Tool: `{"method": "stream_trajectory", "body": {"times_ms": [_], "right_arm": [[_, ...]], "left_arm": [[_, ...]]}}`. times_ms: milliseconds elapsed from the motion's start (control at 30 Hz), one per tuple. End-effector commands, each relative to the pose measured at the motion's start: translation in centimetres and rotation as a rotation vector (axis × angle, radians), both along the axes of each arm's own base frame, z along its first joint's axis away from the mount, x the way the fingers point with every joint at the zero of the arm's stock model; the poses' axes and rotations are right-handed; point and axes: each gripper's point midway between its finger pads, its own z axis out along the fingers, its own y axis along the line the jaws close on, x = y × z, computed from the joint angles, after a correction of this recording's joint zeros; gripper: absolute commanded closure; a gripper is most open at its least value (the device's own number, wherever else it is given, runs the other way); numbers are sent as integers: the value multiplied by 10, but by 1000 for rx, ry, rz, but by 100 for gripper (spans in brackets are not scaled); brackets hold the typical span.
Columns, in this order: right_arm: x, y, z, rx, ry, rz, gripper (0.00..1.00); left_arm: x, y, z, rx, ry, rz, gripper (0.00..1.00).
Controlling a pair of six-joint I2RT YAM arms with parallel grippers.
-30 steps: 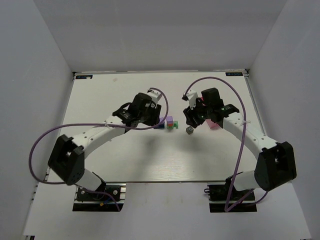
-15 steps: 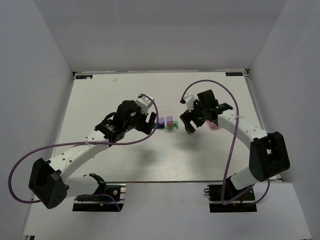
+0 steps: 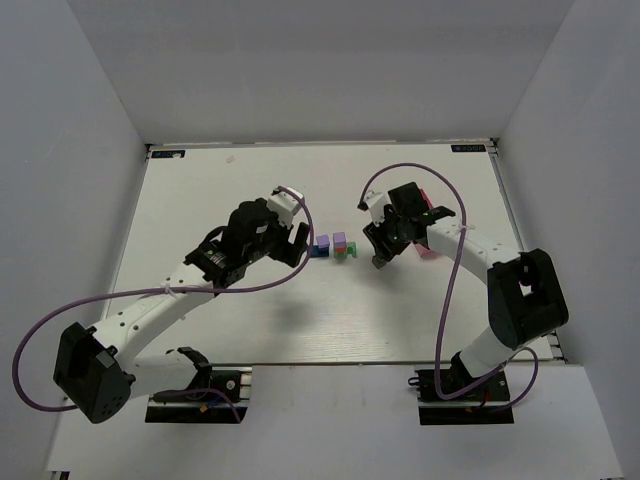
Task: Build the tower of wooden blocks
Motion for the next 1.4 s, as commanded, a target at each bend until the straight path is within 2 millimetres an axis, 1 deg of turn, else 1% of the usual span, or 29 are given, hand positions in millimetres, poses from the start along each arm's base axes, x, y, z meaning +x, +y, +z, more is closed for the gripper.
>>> {"method": "stream_trajectory", "body": {"times_ms": [0,67,100,133,267,333,367,767,900,1367], "right_arm": [[8,4,9,20,-33,-10,48],[5,5,5,13,-18,-3,47],[4,4,2,9,-11,-1,46],[3,6,1,7,-6,2,46],[3,5,-7,-8,16,1,38],[4,8,-6,-11,8,10,36],[4,8,-9,-15,17,7,36],[7,8,-22,-54,29,5,36],[7,7,-28,-68,43,2,40],[6,11,-29,-62,44,15,51]], "left_arm": [[-2,2,18,-34,-49,-6,7],[0,2,20,-37,-58,2,7],[-1,3,16,-31,-51,2,7],[-1,3,15,-31,-51,2,7],[-1,3,15,-31,-51,2,7],[-1,3,15,-31,-51,2,7],[-1,3,15,-31,-51,2,7],[0,2,12,-25,-44,2,7],[0,2,12,-25,-44,2,7],[0,2,12,-25,-44,2,7]]}}
